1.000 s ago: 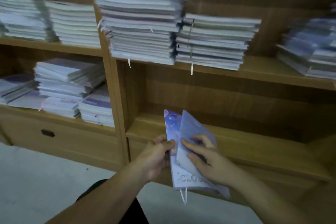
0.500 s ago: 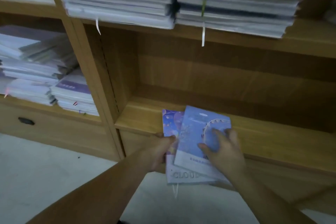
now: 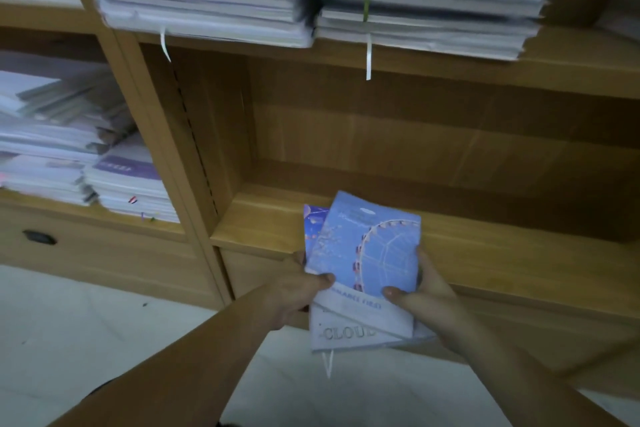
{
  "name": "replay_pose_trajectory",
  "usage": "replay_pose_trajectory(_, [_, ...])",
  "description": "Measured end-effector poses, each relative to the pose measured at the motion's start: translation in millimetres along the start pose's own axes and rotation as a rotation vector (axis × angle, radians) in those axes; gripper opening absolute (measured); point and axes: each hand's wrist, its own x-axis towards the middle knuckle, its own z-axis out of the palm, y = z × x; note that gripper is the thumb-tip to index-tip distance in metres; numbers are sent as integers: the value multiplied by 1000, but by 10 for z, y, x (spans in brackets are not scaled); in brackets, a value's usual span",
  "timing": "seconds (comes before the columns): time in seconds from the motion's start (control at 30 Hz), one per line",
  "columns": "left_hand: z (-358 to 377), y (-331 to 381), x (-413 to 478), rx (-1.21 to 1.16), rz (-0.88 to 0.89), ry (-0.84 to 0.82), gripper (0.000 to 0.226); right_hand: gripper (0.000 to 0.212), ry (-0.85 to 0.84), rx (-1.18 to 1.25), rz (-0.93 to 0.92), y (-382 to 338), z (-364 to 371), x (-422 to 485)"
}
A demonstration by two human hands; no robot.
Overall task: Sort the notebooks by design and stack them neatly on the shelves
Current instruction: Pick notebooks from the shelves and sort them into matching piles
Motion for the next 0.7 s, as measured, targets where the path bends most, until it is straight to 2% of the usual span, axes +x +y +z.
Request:
replay_pose_trajectory(0.13, [-160, 9, 12, 132, 251, 66, 40, 112, 52, -57, -97, -23, 32, 69])
replay_pose_trajectory(0.23, [-180, 140, 6, 197, 401, 137, 49, 117, 127, 25, -200, -196, 39, 123])
replay_pose_trajectory(0.3, [-162, 252, -14, 239, 443, 204, 52, 113, 172, 81, -250, -393, 37, 73])
replay_pose_trajectory(0.37, [-150, 327, -52, 331, 535, 285, 55, 99, 207, 110, -319, -545, 36, -2])
replay_pose_trajectory(0.47, [-135, 417, -102, 391, 629, 333, 53, 75, 259, 56, -397, -659, -2, -73])
replay_pose_trajectory(0.53, [-135, 456, -82, 399, 642, 363, 52, 67, 300, -28, -437, -692, -41, -56])
replay_pose_trajectory(0.7, [-82, 403, -14, 339, 653, 372, 44, 73, 285, -90, -453, -683, 11, -9])
